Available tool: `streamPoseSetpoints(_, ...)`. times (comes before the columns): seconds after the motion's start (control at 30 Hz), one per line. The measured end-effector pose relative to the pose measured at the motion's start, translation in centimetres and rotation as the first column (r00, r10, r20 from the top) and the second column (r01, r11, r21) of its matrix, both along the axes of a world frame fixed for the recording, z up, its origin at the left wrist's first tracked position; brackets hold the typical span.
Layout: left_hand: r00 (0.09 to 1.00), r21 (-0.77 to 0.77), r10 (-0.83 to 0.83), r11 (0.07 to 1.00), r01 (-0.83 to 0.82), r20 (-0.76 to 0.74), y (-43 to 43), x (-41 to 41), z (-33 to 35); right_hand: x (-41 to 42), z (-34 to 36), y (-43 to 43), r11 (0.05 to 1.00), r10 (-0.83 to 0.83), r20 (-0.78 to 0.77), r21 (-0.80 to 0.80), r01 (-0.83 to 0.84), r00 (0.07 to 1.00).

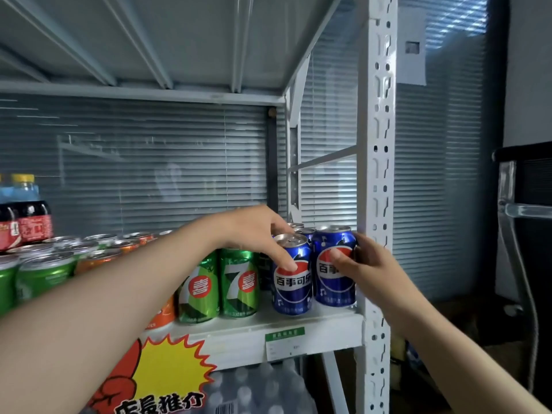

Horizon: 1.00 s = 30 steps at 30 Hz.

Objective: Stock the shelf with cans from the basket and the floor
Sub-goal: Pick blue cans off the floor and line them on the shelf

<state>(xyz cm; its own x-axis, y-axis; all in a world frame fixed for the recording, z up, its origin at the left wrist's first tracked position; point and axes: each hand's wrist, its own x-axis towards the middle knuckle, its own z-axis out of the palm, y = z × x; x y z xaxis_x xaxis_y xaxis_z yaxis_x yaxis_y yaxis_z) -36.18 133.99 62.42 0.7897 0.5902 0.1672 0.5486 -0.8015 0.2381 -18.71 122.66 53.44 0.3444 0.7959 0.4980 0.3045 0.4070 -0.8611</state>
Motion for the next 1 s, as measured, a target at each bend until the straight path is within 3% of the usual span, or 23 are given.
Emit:
streamPoseSetpoints(0.27,0.994,0.056,0.011,0.998,-0.005,-0.107,1.8,0.2,-0.5,-0.1,-3.0,1.7,0.999,0.01,0.007,-0.033,-0.009,1.0)
streamPoseSetpoints(0.43,0.971,0.297,0.156,0.95,-0.096,-0.183,2.3,0.6,-0.8,0.0,-4.1,2.6,0.998,0.058,0.006,0.023,-0.059,0.998)
streamPoseSetpoints(0.57,0.961,0.337,0.174,0.937,-0.094,-0.217,2.7,0.9,-0.9,0.0,-4.7,2.8,0.992,0.109,0.042,0.062,-0.111,0.993)
streamPoseSetpoints(0.8,0.959,0.511,0.222,0.854,-0.102,-0.179,2.3,1.0,-1.6,0.0,-6.4,3.9,0.991,-0.111,0.171,0.093,0.096,0.979)
streamPoseSetpoints(1.0,0.953,0.526,0.252,0.84,-0.132,-0.165,1.4,0.8,-1.5,0.4,-5.7,5.5,0.988,-0.148,0.201,-0.002,0.151,0.968)
